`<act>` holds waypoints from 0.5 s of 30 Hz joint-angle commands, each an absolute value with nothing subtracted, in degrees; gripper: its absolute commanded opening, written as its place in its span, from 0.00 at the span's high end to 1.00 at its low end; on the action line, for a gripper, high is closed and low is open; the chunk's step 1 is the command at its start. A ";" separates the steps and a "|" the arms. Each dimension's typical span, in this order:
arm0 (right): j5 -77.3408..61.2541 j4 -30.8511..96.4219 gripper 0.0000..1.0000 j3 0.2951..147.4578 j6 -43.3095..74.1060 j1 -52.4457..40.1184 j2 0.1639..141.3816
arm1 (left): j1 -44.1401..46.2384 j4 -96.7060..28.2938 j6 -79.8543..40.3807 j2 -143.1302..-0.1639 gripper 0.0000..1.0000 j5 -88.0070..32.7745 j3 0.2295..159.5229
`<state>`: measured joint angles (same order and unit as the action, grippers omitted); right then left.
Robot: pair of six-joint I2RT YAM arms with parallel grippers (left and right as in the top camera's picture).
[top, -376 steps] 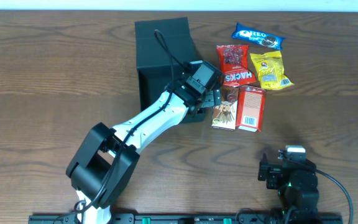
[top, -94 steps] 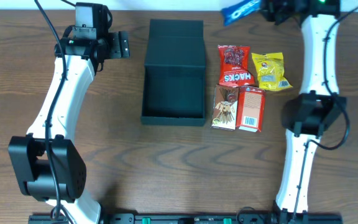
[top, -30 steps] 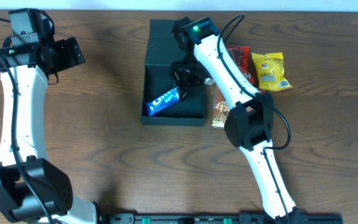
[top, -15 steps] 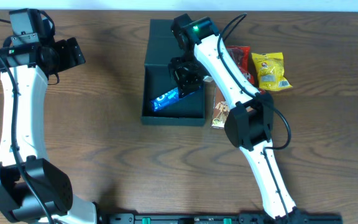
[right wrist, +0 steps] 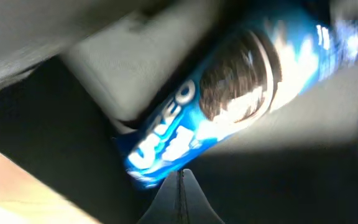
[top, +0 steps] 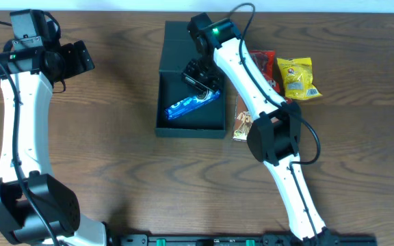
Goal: Pack container
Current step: 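Lower the Oreo pack into the box and release it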
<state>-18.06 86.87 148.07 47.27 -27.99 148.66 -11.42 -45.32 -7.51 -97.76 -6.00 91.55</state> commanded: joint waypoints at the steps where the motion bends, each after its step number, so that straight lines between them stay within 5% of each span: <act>1: -4.47 86.98 0.98 149.23 23.81 -28.84 147.98 | -11.62 -44.88 -7.81 -97.17 0.05 -8.03 91.68; 5: 10.52 84.29 0.99 149.14 22.57 -29.12 148.00 | -11.62 -44.62 -9.08 -97.17 0.05 -8.88 91.68; 15: 8.01 73.60 0.98 147.70 14.06 -29.34 148.44 | -11.62 -45.06 -9.04 -97.17 0.05 -8.91 91.68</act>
<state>7.51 74.13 148.07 16.71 -28.86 148.66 -11.42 -44.80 -8.80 -97.76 -8.64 91.55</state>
